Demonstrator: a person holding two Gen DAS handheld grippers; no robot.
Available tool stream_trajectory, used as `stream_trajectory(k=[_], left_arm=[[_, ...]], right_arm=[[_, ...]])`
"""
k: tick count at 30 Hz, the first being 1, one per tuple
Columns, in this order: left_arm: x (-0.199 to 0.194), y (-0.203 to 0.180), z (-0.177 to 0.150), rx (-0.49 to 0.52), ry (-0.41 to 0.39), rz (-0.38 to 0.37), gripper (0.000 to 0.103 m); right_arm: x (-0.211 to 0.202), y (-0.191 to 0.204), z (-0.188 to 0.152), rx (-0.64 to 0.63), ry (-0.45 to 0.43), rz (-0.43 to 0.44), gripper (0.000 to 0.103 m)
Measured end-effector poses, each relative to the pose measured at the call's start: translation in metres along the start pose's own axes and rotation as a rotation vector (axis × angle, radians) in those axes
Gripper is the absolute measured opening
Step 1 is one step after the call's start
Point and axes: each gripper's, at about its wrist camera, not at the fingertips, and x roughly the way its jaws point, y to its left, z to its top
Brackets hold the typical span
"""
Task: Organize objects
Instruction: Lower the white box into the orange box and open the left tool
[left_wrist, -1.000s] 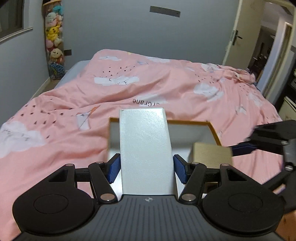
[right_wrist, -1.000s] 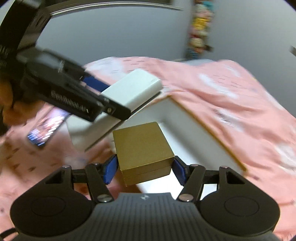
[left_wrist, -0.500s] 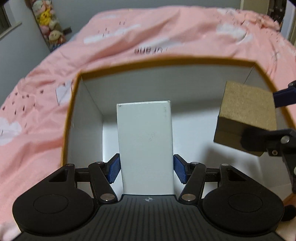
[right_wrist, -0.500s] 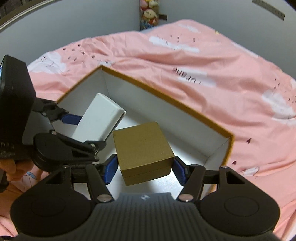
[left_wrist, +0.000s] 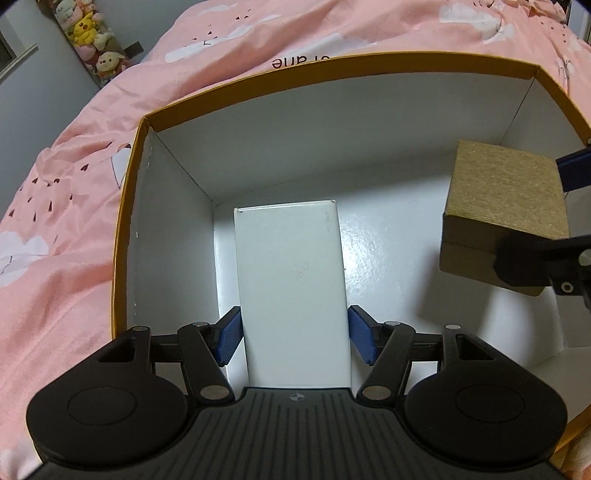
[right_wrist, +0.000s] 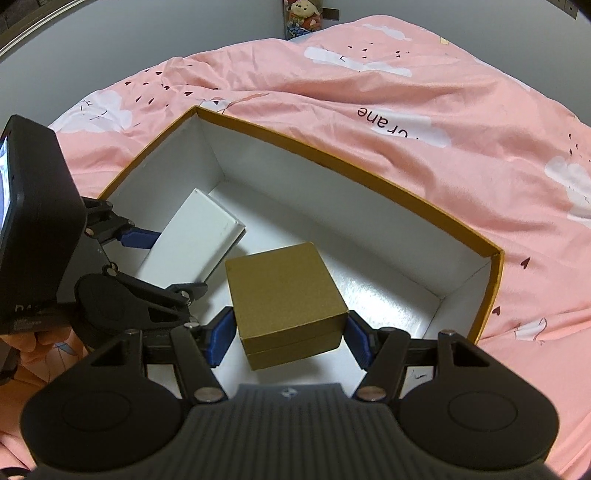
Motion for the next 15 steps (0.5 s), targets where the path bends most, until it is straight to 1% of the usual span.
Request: stream_trajectory(k=[3,5,7,9,12,13,15], left_arm=[[0.001,-0.007,0.0,0.042,-0.003,0.038,0.076],[-0.002,-0.009,-0.002,0.053,-0.021,0.047,0.077],[-0.005,-0.004,-0.001,0.04,-0.047,0.026,0.081],[-0.009,-0.001,-0.001,0.024,-0.07,0.002,0.081],[-0.02,0.004,0.001,0.006,-0.124,0.031,0.083],[-0.026,0.008,0.002,-0.003,-0.144,0.028,0.083],[-0.039,0.018,0.003,-0.032,-0.184,-0.017,0.083]], right_arm=[[-0.002,0.0,-0.003,0.009,0.002,0.002,0.065],[-0.003,-0.001,-0.003,0.018,0.0,0.006,0.065],[-0.005,-0.001,-0.004,0.023,0.0,0.008,0.065],[-0.006,0.0,-0.005,0.027,-0.001,0.006,0.065],[-0.006,-0.001,-0.006,0.045,0.001,0.007,0.065],[-0.006,-0.002,-0.005,0.058,0.003,0.013,0.065],[-0.005,-0.003,-0.003,0.085,0.001,0.027,0.065]])
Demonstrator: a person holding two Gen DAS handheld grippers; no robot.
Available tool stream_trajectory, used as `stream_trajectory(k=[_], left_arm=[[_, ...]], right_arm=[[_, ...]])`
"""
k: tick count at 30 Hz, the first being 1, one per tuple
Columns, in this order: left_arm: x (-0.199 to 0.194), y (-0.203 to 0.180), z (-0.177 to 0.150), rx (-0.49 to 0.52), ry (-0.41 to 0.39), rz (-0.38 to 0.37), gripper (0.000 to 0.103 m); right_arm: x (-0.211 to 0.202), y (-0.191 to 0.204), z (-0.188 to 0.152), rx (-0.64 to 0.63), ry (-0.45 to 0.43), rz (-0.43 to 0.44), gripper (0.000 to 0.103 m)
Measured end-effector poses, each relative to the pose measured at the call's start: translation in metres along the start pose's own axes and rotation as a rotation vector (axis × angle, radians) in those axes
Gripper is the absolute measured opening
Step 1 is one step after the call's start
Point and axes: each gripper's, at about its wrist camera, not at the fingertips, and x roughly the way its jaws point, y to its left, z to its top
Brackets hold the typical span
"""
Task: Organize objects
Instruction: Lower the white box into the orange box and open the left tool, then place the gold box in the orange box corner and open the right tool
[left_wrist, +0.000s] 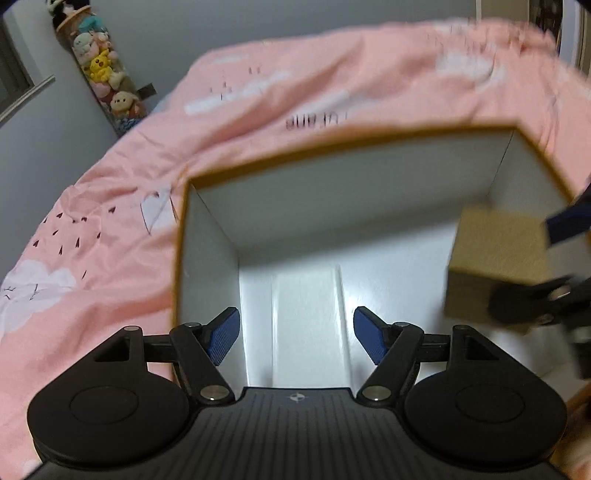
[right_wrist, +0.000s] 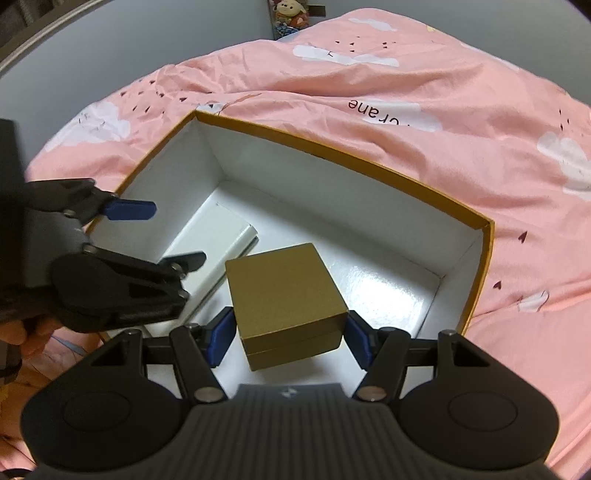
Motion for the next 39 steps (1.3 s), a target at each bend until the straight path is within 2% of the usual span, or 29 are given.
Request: stream_trajectory(k=[3,7,10,14,18,25,28,32,35,39], left_arm=[[-0.018,0.024,0.005,-0.052,-0.064,-0.045,0.082],[-0.028,0.068,0.015,-0.174,-0.13,-0.079,0.081],[-0.021,0.098,0.018,-0.263,-0.118,-0.126,0.077],[-0.008,0.121,0.015,-0.328,-0.079,-0.133,0.073],[0.002,0.123,0.007,-0.362,-0.048,-0.156,0.066],[0.021,0.118,0.0,-0.378,-0.015,-0.192,0.052],[0.025,0.118,-0.001,-0.38,-0.008,-0.189,0.046],[0.03,0.118,-0.002,-0.386,0.006,-0.174,0.038],[0.032,0.117,-0.002,-0.392,0.012,-0.19,0.031],[0.031,0.115,-0.002,-0.392,0.01,-0.188,0.027]], right_arm=[[0.001,0.0,0.009,0.043,-0.011,0.015,0.065],[0.007,0.002,0.026,0.115,-0.028,0.044,0.065],[0.017,0.003,0.041,0.159,-0.037,0.064,0.065],[0.035,0.005,0.062,0.193,-0.03,0.076,0.065],[0.06,0.002,0.076,0.254,0.012,0.094,0.065],[0.099,-0.011,0.085,0.445,0.1,0.149,0.065],[0.107,-0.009,0.087,0.479,0.089,0.173,0.065],[0.106,-0.01,0.089,0.512,0.007,0.218,0.064],[0.111,-0.007,0.093,0.501,0.012,0.237,0.064],[0.118,-0.006,0.092,0.488,0.021,0.261,0.041]])
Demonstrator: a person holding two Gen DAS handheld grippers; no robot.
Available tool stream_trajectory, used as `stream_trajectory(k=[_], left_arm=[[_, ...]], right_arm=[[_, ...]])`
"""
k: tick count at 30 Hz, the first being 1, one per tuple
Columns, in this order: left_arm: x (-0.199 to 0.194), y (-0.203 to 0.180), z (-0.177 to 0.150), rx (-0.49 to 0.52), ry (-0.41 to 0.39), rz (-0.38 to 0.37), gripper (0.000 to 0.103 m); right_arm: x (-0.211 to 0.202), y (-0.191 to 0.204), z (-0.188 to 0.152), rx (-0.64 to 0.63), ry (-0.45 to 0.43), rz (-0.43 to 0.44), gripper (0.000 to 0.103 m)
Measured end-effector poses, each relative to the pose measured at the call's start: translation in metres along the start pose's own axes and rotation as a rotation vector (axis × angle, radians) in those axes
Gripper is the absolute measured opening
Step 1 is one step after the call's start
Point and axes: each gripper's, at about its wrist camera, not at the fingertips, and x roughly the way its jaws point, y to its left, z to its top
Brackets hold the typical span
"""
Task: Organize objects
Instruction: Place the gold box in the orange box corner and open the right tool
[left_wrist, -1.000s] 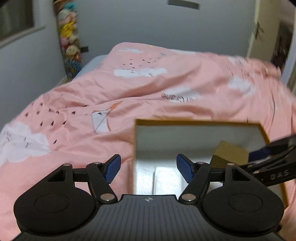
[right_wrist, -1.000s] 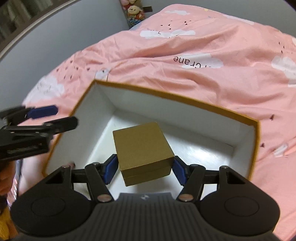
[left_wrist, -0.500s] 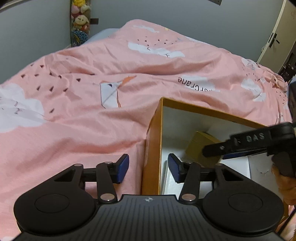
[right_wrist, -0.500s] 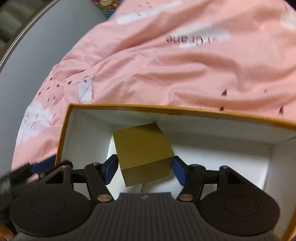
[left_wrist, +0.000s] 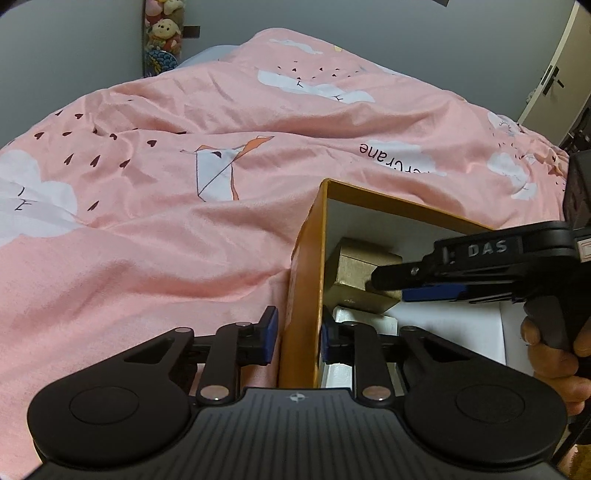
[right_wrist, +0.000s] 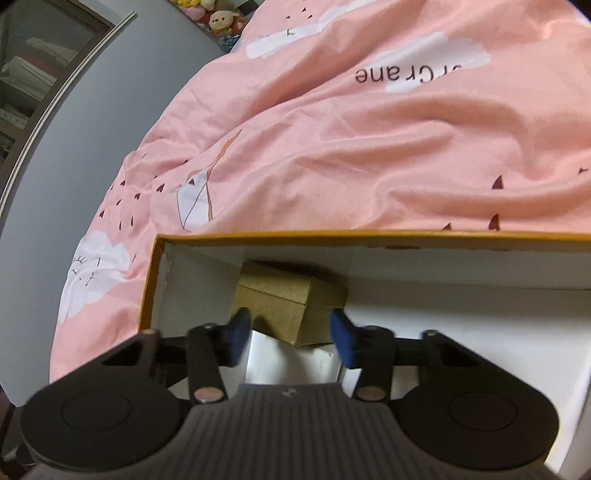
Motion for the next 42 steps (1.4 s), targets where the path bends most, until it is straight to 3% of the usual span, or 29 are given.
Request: stream_trajectory(k=[9,17,23,29,33,42], left_arm=[[-0.001,-0.001,-0.001,-0.009,0.005,0.005,0.026],[-0.01,0.0,-0.005,-0.023,0.006,0.018,0.029],[-0.019,0.0,-0.01,-0.012,-0.007,0.019,0.032],[-0.028,-0.003,-0.02,0.035,-0.057,0.032,0.034],[-0.034,0.002,-0.027,0.016,-0.073,0.043,0.046],[-0.043,-0.002,-0.037,0.066,-0.099,0.06,0.046]], right_arm=[[0.012,0.005,-0.001,-0.045,-0.025,0.068,0.029],[0.004,0.008,-0.003,-0.083,-0.023,0.081,0.03],[-0.016,0.006,-0.028,-0.162,0.055,-0.027,0.03],[0.0,-0.002,-0.054,-0.247,0.183,-0.171,0.019],[0.013,0.005,-0.061,-0.276,0.234,-0.151,0.017],[0.029,0.019,-0.064,-0.293,0.25,-0.126,0.014]])
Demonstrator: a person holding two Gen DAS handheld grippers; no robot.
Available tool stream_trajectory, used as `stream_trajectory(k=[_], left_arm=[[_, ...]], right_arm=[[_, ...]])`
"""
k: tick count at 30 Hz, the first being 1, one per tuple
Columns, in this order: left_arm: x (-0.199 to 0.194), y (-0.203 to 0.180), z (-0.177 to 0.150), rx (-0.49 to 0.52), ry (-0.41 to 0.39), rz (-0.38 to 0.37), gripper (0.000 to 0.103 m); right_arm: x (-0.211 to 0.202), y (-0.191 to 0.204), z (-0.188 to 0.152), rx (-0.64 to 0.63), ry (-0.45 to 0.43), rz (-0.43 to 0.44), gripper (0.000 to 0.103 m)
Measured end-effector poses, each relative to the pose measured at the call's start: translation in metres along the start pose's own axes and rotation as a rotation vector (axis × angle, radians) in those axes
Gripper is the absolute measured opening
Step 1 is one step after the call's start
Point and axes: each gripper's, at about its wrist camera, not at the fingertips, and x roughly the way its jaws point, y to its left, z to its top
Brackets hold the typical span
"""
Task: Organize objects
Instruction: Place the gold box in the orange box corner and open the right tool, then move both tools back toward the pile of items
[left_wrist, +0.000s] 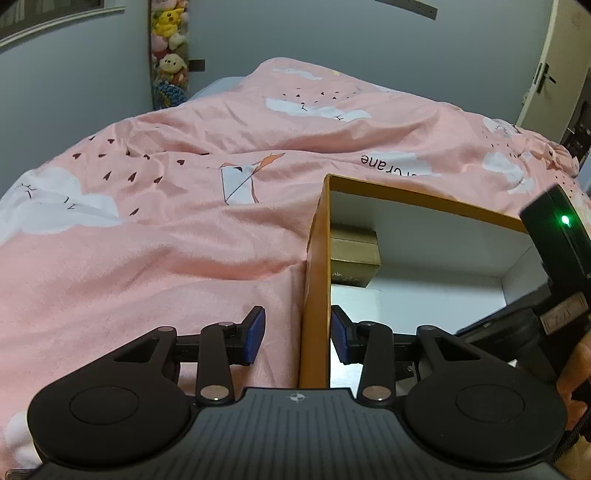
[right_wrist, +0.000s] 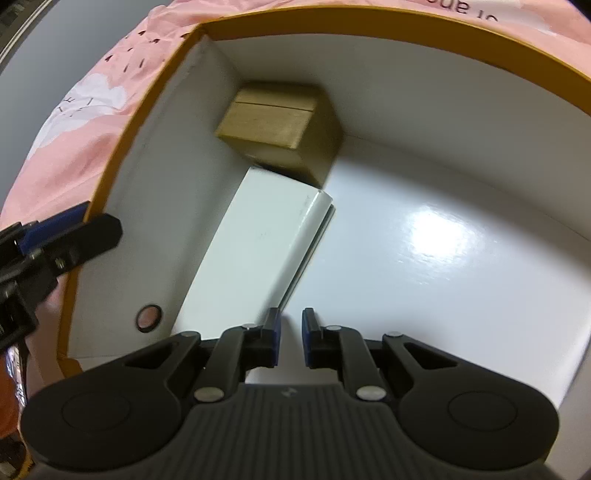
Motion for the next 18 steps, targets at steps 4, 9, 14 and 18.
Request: stream_trajectory(k=[4,9,14,18], left_arm=[[-0.001,0.001,-0.002,0.0,0.005,0.001,0.047],[-0.007,0.001,-0.003,0.001,0.013,0.002,0.047],[-0.029,-0.004,-0.006,0.028,-0.044,0.004,0.047],[-0.064,-0.011,-0.013,0.037,-0.106,-0.049,0.047]], right_arm=[[0.003,0.008,0.0,-0.004,-0.002,0.016,0.01],[-0.002,0.012,-0.003,-0.002,-0.005,0.016,0.007],[-0.044,0.029,-0.023,-0.106,-0.133,-0.018,0.01],[-0.09,0.046,-0.055,-0.168,-0.284,-0.061,0.038]])
